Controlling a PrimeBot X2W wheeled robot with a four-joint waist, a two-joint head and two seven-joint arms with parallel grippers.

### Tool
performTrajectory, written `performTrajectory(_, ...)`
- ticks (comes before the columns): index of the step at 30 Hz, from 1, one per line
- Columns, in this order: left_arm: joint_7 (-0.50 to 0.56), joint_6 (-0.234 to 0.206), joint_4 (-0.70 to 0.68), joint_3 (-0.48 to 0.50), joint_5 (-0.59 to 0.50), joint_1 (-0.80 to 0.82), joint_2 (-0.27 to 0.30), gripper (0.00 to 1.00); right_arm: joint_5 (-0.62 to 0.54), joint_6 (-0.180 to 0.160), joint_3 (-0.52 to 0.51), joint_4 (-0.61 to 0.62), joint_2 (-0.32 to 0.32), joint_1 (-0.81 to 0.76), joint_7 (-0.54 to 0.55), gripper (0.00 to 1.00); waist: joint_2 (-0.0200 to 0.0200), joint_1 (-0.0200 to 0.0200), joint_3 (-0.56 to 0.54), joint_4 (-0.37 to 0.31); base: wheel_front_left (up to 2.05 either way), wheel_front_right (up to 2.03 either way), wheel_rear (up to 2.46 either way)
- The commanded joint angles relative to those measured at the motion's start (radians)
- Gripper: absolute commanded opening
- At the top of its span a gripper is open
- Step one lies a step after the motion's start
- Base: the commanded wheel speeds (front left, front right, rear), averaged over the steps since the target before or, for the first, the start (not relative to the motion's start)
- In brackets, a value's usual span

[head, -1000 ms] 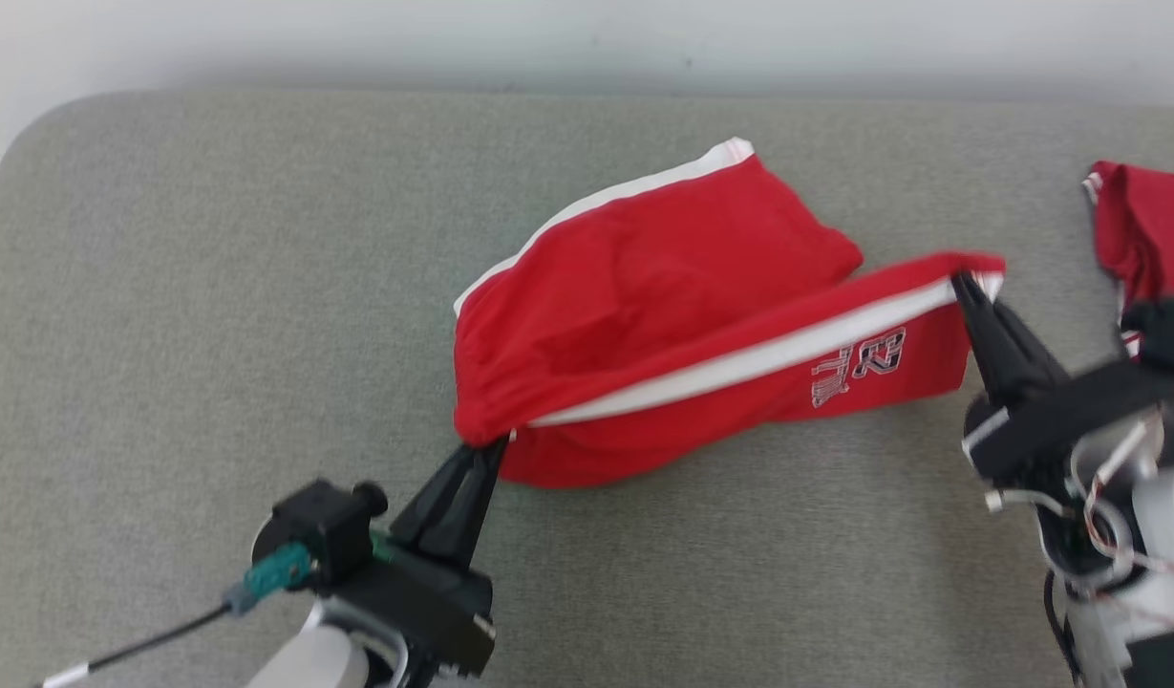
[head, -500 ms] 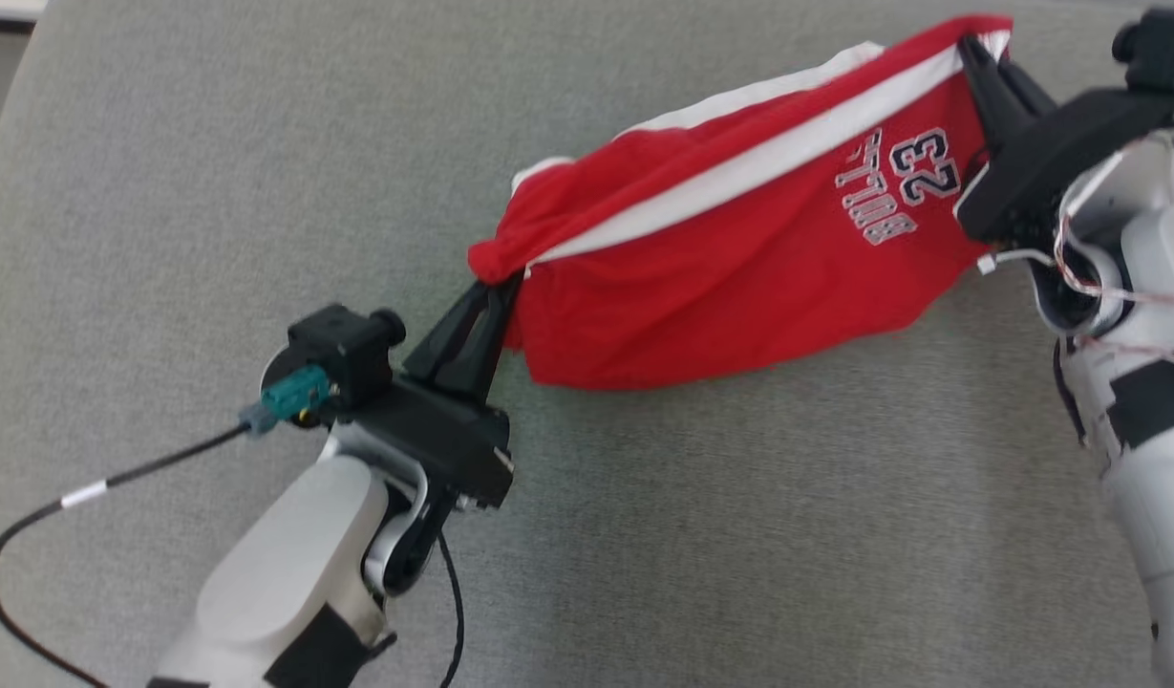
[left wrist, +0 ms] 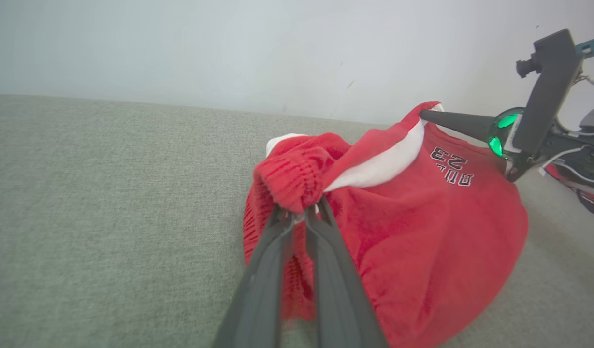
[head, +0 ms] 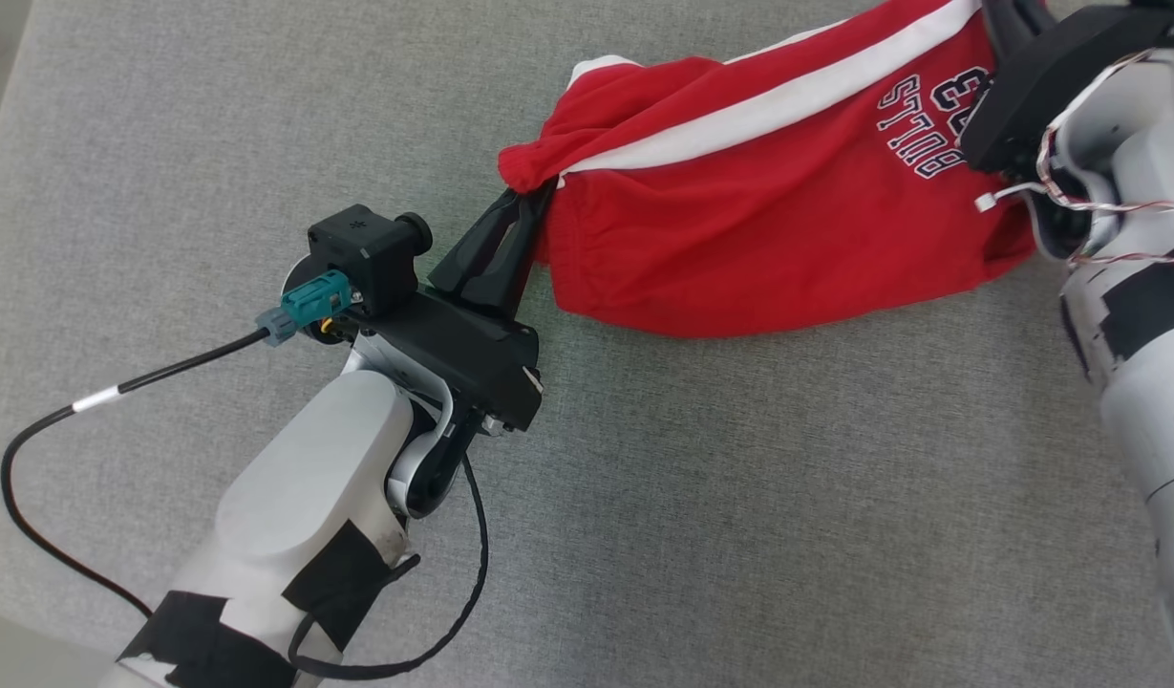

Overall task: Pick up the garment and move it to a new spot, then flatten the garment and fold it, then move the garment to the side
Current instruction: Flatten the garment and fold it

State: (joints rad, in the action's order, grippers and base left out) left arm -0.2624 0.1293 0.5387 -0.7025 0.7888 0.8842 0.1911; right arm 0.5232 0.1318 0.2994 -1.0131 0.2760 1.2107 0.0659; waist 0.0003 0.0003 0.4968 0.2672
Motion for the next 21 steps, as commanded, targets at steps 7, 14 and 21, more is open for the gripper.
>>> performTrajectory(7, -0.003, 0.001, 0.035, 0.043, -0.035, -0.027, 0.001, 1.00, 0.033, -0.003, 0.057, -0.038, -0.014, 0.001, -0.069, 1.00, -0.0003, -0.0003, -0.035, -0.030, 0.00, 0.00, 0.00)
performTrajectory(14, -0.003, -0.001, -0.023, 0.187, -0.117, -0.154, 0.007, 1.00, 0.091, -0.003, 0.136, -0.018, 0.047, -0.076, -0.099, 1.00, -0.0003, -0.0003, -0.108, -0.053, 0.00, 0.00, 0.00)
performTrajectory(21, -0.003, -0.009, -0.214, 0.420, -0.268, -0.334, -0.025, 1.00, 0.151, -0.003, 0.195, -0.006, 0.114, -0.168, -0.096, 1.00, -0.0003, -0.0003, -0.152, -0.057, 0.00, 0.00, 0.00)
